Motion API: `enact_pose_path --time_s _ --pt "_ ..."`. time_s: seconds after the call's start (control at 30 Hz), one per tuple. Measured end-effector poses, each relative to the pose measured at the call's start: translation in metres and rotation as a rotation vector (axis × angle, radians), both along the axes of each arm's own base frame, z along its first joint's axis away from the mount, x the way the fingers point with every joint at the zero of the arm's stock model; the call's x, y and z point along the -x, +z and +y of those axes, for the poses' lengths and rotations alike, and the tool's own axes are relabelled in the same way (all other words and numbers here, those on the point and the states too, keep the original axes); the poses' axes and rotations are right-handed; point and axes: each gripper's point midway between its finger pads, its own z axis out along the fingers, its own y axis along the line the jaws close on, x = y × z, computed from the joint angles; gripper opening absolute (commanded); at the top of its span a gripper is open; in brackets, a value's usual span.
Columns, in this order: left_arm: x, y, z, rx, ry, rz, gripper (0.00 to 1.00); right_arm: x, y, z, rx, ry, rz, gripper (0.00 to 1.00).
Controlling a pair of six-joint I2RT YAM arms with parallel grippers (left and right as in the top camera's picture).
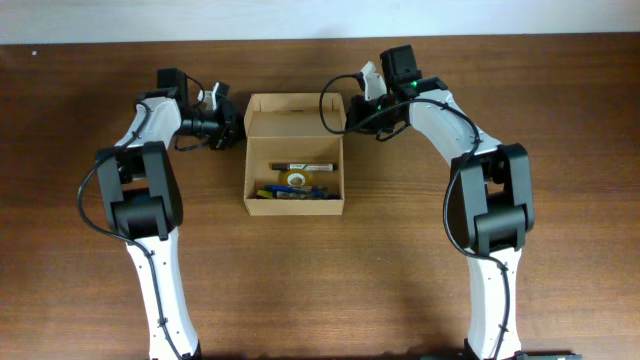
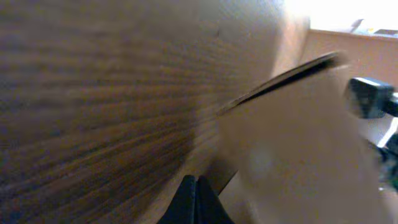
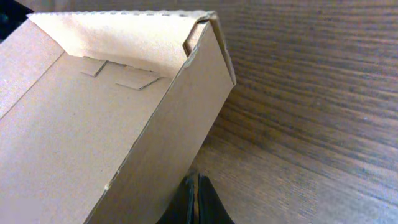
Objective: Pack container
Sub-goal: 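Move both grippers to the box lid flaps on each side, then lift and fold the lid flaps over the box with both grippers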
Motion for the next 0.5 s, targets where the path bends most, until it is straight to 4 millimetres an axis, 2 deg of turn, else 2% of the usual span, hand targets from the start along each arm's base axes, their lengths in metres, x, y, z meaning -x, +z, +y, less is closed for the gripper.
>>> enact_pose_path --time_s 0.17,0.27,0.4,0.5 --pt "-0.011 0.006 -0.001 0.020 0.000 -0.066 0.01 -0.001 -0.019 0.005 -0.031 0.007 0.025 0.04" --pt "-0.021 0.017 -0.004 0.061 -0.007 -0.142 0.02 -0.003 -0.025 0.014 -0.086 0.034 0.012 0.04" --pt "-0.040 0.042 -0.008 0.149 -0.026 -0.288 0.01 -0.015 -0.008 0.028 -0.199 0.090 -0.080 0.04" --pt "-0.050 0.066 -0.012 0.228 -0.048 -0.380 0.02 -0.014 0.006 0.034 -0.278 0.130 -0.097 0.04"
